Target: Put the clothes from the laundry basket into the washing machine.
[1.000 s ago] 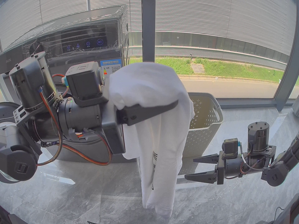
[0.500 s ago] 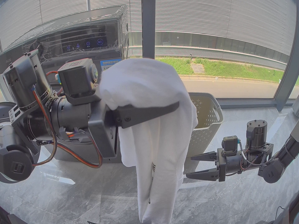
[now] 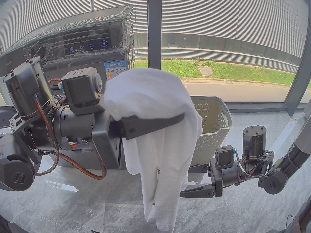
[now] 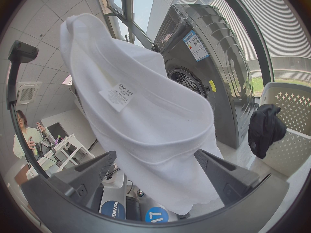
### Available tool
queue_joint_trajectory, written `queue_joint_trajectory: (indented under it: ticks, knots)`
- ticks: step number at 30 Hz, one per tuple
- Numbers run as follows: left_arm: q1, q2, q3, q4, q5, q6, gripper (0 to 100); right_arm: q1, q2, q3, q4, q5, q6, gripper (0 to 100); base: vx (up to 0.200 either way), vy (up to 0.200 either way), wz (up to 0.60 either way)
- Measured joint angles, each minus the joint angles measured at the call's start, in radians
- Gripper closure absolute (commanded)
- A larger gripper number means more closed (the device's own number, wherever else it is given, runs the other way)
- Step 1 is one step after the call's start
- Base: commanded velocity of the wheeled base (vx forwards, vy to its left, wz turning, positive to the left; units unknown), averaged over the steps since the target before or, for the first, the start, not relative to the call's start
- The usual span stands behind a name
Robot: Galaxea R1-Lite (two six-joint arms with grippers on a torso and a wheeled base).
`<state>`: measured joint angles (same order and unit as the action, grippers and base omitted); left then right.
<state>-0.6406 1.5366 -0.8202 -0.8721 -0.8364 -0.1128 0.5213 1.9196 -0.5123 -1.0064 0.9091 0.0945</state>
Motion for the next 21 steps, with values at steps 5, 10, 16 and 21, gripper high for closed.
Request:
queue_joint_trajectory:
  ticks: [5,10,16,21]
  knots:
    - [0.000,-0.001,-0.003,0.000,0.003,0.000,100,0.007,0.045,-0.056,-0.005,0.000,-0.004,0,0.000,0.000,0.00]
    - [-0.001,-0.003,-0.007,-0.001,0.003,0.000,100,0.003,0.073,-0.070,-0.011,-0.002,-0.011,0,0.000,0.000,0.00]
    - [-0.001,-0.006,-0.009,-0.001,0.003,0.000,100,-0.037,0.107,-0.081,-0.046,-0.017,-0.021,0,0.000,0.000,0.00]
    - [-0.001,-0.006,-0.009,-0.002,0.003,0.000,100,-0.030,0.119,-0.098,-0.060,-0.015,-0.020,0,0.000,0.000,0.00]
